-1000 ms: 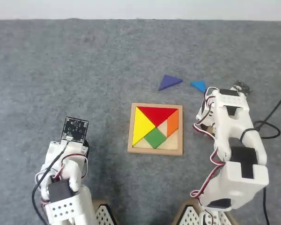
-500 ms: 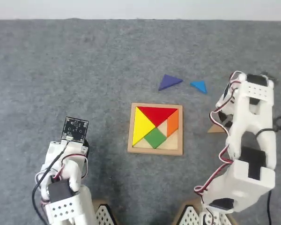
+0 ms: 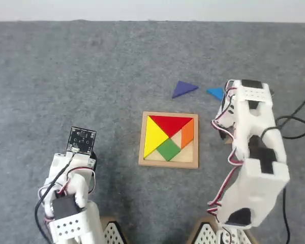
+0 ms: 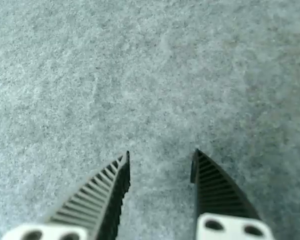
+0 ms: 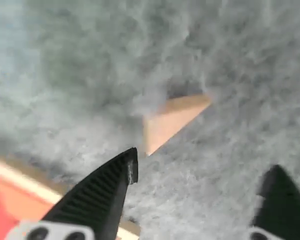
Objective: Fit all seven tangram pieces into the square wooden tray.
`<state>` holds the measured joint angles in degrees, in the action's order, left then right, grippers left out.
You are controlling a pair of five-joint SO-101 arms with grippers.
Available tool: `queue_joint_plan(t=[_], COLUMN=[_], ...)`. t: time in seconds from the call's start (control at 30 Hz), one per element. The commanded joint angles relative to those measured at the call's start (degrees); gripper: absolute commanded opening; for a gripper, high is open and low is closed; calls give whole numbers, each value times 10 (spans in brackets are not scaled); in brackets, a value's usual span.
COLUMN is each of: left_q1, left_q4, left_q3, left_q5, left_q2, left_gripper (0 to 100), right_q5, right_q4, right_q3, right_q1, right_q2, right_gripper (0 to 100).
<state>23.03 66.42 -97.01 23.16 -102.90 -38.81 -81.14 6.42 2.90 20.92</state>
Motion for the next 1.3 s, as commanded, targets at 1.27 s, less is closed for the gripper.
queue_joint_plan(t=[1.27], left_q1=[4], left_q4=[4], left_q3=[6], left_q5=[3], left_q2=[-4], left_gripper=[193], right_q5=[237], right_q4=[-128], right_q3=[-208], right_q1=[25], right_q2=[62], right_gripper=[26])
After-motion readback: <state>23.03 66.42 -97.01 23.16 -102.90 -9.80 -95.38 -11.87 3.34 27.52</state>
